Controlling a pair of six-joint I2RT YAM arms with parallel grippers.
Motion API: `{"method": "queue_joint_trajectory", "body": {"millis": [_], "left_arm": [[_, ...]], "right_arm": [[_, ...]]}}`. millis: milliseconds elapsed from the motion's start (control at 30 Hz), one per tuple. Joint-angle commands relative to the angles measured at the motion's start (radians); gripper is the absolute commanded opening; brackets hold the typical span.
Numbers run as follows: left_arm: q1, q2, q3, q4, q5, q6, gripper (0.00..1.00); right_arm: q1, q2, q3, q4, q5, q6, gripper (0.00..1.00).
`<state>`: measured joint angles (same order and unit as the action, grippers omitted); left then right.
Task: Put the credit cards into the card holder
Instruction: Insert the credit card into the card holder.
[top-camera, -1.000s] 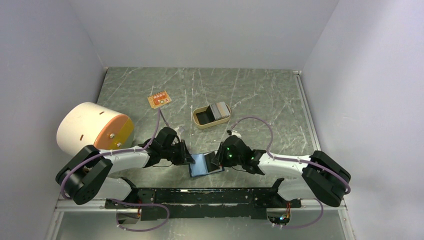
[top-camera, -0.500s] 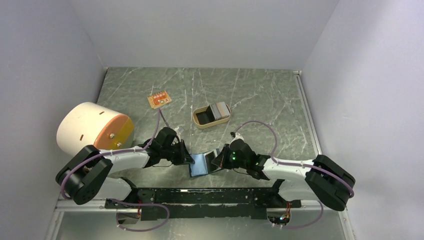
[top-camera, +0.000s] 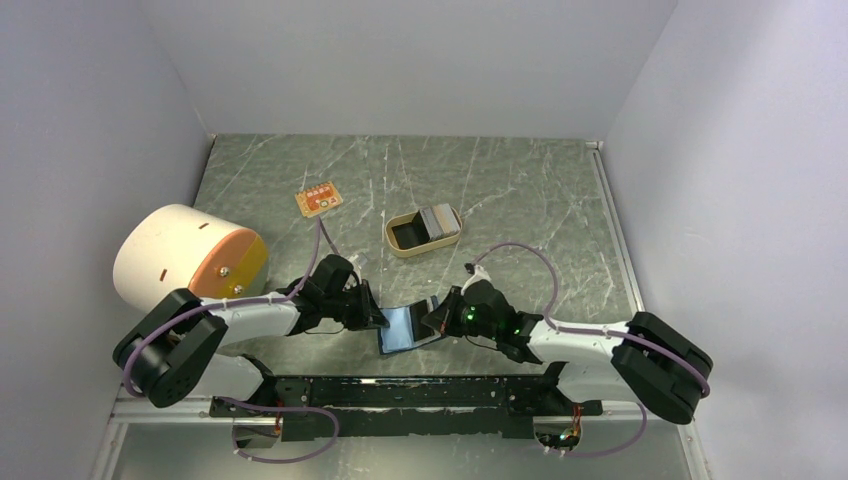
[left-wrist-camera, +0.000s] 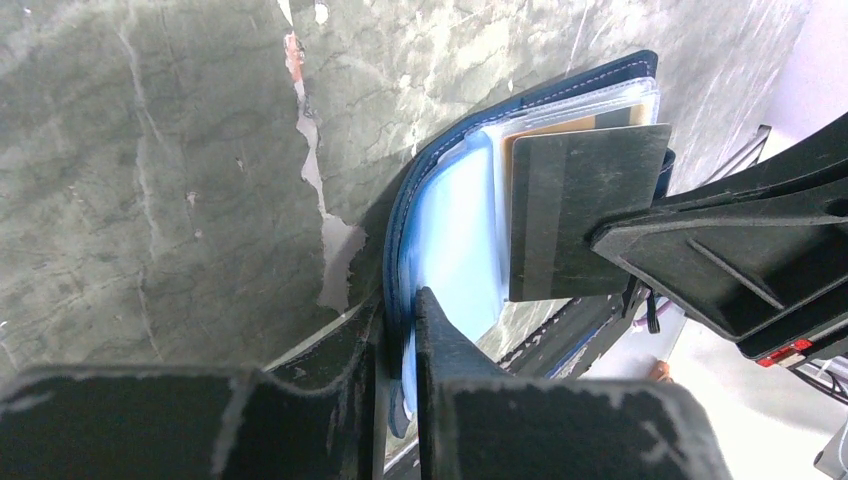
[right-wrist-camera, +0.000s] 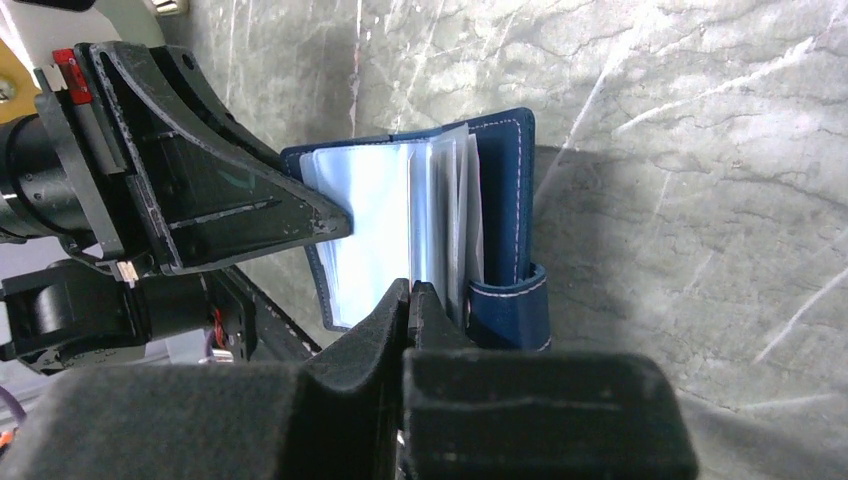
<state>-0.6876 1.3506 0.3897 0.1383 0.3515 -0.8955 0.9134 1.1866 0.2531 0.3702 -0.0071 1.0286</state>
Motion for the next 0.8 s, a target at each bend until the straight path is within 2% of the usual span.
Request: {"method": "queue_joint_trajectory", "body": {"millis": [0,333,767], "left_arm": [[0.006,0.016,-0.01,0.026,-0.002,0.006,0.16],[0.005,0.022,-0.015,0.036,0.011,-0.002,0.19],[0.005,0.031,0.006,0.02,0.013,0.004,0.2]], "right_arm": [[-0.003,0.035,-0.014,0.095,0.001,0.011,0.0],[-0.004,0.149,-0.03,0.228,-0.053,0.039,0.0],[-0.002,0.179,-0.085,0.313,-0.09,0.05,0.0]]}}
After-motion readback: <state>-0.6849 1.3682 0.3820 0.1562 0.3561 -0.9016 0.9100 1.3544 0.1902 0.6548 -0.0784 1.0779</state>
